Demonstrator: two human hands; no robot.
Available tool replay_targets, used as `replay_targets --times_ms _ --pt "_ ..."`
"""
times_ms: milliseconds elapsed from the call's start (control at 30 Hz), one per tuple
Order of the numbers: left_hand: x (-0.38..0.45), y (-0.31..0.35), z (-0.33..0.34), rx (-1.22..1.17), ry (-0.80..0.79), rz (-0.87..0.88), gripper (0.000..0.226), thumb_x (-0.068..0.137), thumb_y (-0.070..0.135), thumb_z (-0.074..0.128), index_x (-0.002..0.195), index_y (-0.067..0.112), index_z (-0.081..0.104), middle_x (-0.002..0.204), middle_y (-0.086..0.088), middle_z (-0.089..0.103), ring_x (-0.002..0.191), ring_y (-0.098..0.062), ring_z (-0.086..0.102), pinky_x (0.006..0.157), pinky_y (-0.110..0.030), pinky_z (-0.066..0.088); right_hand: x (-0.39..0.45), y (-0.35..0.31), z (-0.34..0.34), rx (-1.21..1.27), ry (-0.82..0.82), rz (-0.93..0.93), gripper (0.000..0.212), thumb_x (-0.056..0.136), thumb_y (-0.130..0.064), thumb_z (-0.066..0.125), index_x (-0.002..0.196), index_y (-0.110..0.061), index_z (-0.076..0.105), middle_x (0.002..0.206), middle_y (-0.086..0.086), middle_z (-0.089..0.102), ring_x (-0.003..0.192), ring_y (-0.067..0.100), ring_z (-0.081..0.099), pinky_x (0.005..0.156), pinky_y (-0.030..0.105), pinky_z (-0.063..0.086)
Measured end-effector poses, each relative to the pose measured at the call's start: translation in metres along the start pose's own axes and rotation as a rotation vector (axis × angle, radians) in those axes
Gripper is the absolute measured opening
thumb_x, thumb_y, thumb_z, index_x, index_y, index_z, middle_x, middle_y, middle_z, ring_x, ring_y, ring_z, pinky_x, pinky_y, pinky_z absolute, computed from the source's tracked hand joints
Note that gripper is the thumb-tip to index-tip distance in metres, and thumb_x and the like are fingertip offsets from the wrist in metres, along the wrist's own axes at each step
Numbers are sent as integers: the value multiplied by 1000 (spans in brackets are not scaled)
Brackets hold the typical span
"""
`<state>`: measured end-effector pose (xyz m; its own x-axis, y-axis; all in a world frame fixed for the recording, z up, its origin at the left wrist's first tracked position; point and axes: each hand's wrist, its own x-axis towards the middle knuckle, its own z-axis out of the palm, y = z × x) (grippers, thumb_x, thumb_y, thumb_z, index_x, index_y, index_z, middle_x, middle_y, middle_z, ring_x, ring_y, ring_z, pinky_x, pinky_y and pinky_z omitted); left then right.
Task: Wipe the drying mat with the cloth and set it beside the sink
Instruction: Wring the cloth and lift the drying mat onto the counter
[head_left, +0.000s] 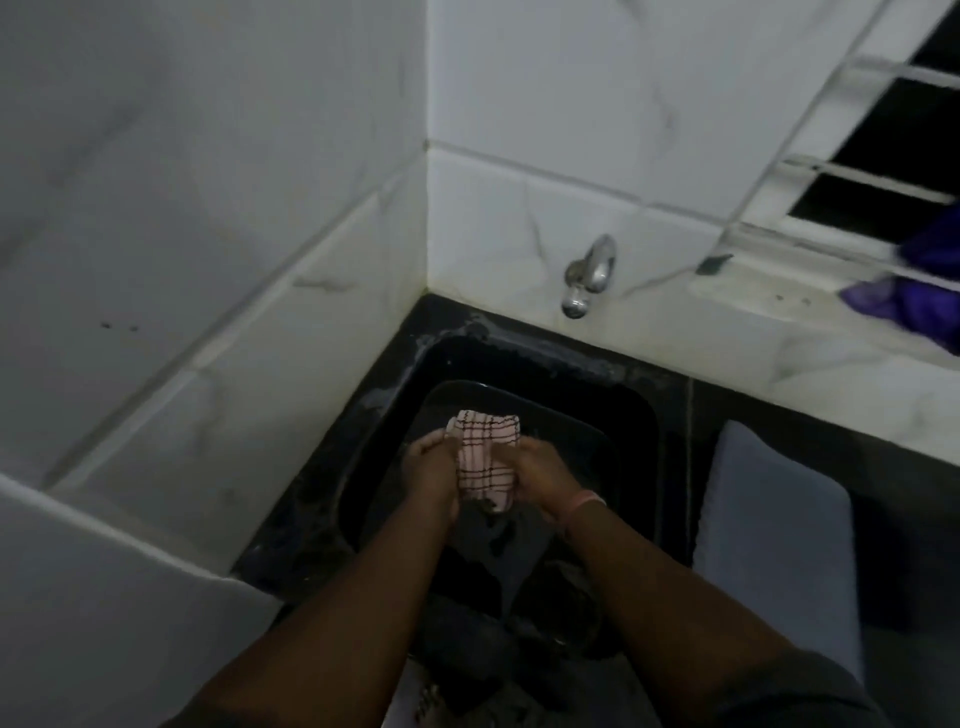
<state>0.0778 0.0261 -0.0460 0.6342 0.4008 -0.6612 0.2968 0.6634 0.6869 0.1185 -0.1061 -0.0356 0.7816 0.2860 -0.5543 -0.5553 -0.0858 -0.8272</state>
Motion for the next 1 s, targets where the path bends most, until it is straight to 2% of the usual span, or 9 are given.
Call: replay_targets --times_ms 133,233,333,400,533,600,700,833,1000 --pt "-23 -22 35 152 -28 -28 21 99 18 62 107 6 76 93 -16 79 88 -35 77 78 -47 64 -28 11 -34 248 -42 99 38 103 -29 61 127 0 68 123 22 71 112 36 69 100 55 54" --pt "-47 -46 67 332 -180 -44 55 99 56 58 102 5 75 92 -18 78 80 -30 77 72 -41 64 -42 16 -70 49 221 -1 24 98 -19 66 113 -1 71 116 24 73 103 33 73 97 51 57" --pt "-68 -68 96 568 -387 -259 73 84 69 68 111 1 76 99 -21 77 84 -31 78 73 -44 64 -62 17 -110 89 378 -117 12 94 -13 71 102 -5 68 112 27 72 97 33 73 91 49 58" --pt "-80 -81 109 600 -524 -412 68 88 66 64 113 4 76 104 -20 78 94 -32 77 87 -43 62 -78 18 -138 305 251 -140 19 99 -13 63 115 -3 67 122 27 69 109 36 69 99 50 54" --pt "-106 -105 139 582 -560 -339 36 100 30 67 116 -2 71 104 -25 76 89 -36 76 71 -45 63 -114 43 -191 514 -45 -106 42 106 -22 52 144 -4 55 143 24 58 132 38 57 116 61 38" --pt "-117 -130 155 613 -505 -163 25 96 11 71 115 -4 66 106 -27 73 90 -37 73 70 -47 62 -124 55 -213 404 37 -98 42 101 -21 63 139 -4 60 136 23 64 126 39 62 112 64 42" --pt "-129 -170 179 547 -428 -38 37 86 20 83 113 3 63 103 -19 75 89 -33 75 74 -48 64 -135 63 -248 300 317 -116 54 86 -33 80 127 -1 66 118 19 74 111 35 72 99 57 55" --pt "-150 -223 221 608 -420 6 44 78 37 88 103 3 75 93 -13 79 86 -30 78 80 -49 64 -152 65 -314 218 529 -156 30 95 -29 74 109 -3 71 103 13 78 91 23 76 76 33 62" --pt "-187 -277 280 950 -567 -48 20 90 10 70 110 8 73 102 -13 76 94 -29 74 89 -47 62 -171 94 -393 178 664 -123 20 99 -20 63 116 -9 63 114 10 70 100 20 68 77 32 57"
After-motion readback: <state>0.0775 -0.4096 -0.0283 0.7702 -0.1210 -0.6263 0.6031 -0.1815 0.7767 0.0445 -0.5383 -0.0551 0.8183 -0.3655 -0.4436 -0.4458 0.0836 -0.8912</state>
